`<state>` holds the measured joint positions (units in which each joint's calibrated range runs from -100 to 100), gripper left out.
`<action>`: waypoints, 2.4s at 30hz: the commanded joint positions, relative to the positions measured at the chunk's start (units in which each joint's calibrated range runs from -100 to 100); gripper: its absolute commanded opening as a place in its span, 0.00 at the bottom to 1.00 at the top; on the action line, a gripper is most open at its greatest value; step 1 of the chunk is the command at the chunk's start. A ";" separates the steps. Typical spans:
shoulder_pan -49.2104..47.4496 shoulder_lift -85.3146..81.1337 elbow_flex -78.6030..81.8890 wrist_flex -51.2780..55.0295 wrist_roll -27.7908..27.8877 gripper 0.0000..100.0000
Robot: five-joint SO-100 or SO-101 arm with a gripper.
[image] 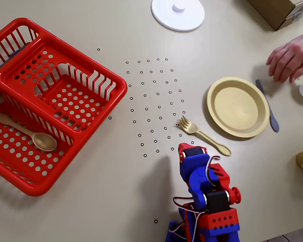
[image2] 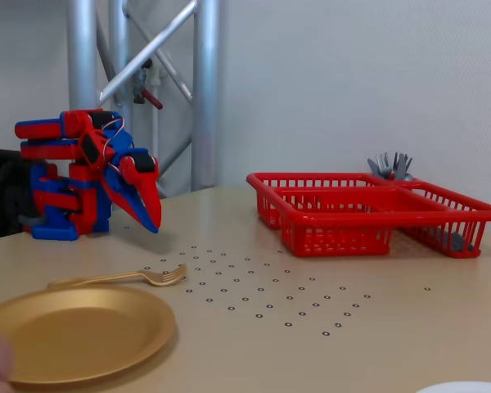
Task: Push the fork on the left side of the plate
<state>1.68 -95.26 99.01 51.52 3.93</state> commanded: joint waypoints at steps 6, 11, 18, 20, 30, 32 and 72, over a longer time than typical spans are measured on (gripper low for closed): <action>-0.32 -0.43 0.90 0.03 0.39 0.00; -0.32 -0.43 0.90 0.03 0.39 0.00; -0.32 -0.43 0.90 0.03 0.39 0.00; -0.32 -0.43 0.90 0.03 0.39 0.00; -0.32 -0.43 0.90 0.03 0.39 0.00; -0.32 -0.43 0.90 0.03 0.39 0.00; -4.12 25.19 -20.40 3.89 7.37 0.00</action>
<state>-2.69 -75.08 88.52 54.33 9.50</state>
